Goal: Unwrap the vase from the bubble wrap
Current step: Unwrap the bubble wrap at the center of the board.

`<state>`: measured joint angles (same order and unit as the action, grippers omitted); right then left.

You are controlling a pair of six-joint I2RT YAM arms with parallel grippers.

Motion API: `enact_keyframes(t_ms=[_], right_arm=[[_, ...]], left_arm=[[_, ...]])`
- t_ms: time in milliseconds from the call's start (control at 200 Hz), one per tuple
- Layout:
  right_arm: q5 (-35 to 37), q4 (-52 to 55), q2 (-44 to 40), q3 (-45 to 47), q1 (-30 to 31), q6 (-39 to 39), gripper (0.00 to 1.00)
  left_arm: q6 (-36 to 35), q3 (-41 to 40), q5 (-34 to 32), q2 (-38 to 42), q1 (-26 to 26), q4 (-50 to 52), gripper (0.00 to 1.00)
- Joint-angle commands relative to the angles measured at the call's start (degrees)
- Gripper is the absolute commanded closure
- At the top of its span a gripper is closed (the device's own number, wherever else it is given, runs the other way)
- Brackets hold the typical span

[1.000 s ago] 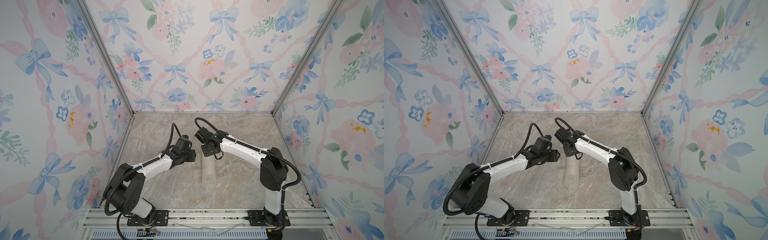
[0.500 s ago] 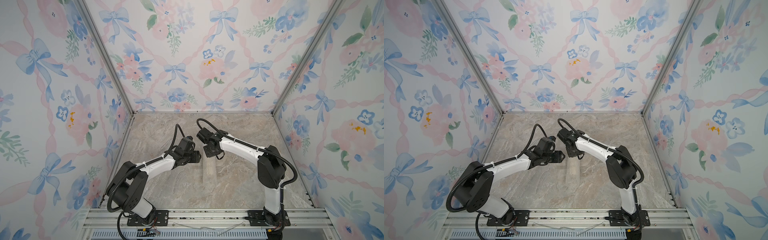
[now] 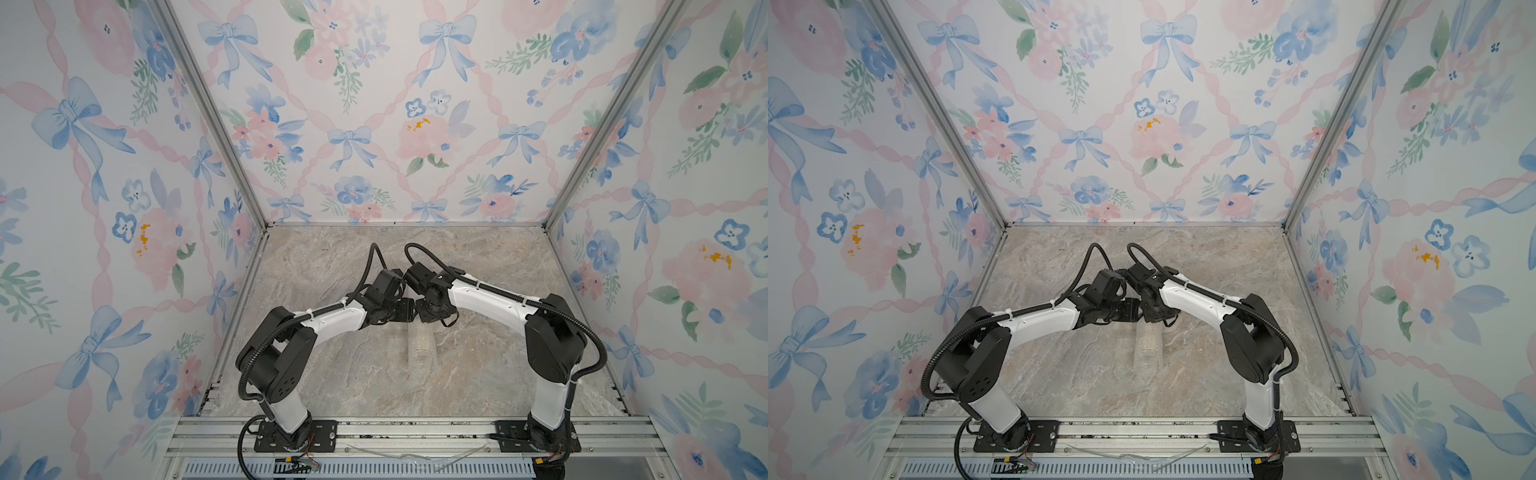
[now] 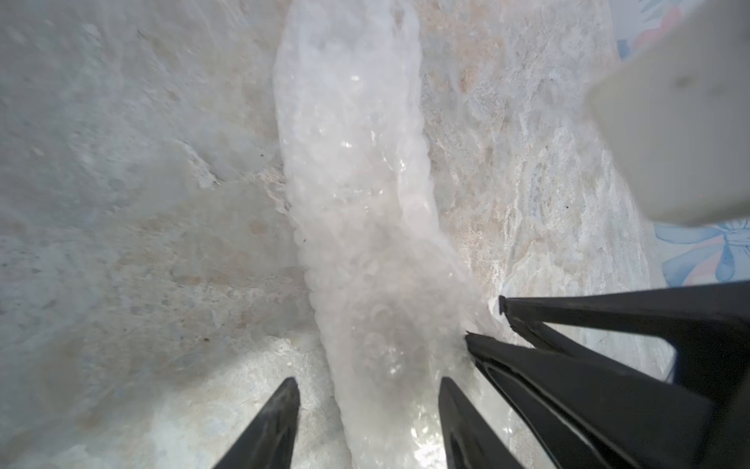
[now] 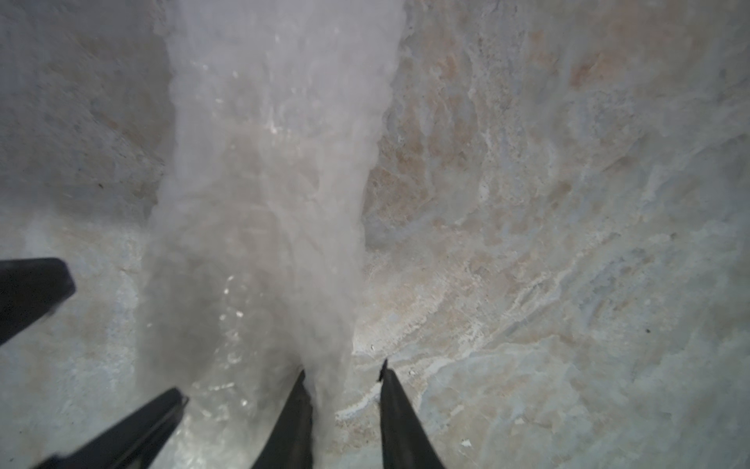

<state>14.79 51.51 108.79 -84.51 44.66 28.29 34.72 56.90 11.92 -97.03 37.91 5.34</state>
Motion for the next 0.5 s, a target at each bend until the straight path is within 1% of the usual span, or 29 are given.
enact_keyframes(t_ms=[0,170,280,495], right_arm=[[-1.88,-0.62,-2.43,2.09,0.04,1.8,0.76],[-3.07,-1.85,-3.1,4.21,0.05,2.67,0.81],[-3.36,-1.85,-3.51,5.08,-0.02,2.79,0.86],[-3.1,-2.52,-6.17,7.2,-0.31,2.65,0.91]], left_arm=[[-0.3,1.56,1.92,-1.21,0.53,2.2,0.43],[-1.22,3.92,2.78,-3.32,1.5,3.89,0.43],[-1.89,4.89,3.19,-4.12,2.15,5.06,0.43],[-2.84,5.51,4.33,-4.7,2.75,5.91,0.44]])
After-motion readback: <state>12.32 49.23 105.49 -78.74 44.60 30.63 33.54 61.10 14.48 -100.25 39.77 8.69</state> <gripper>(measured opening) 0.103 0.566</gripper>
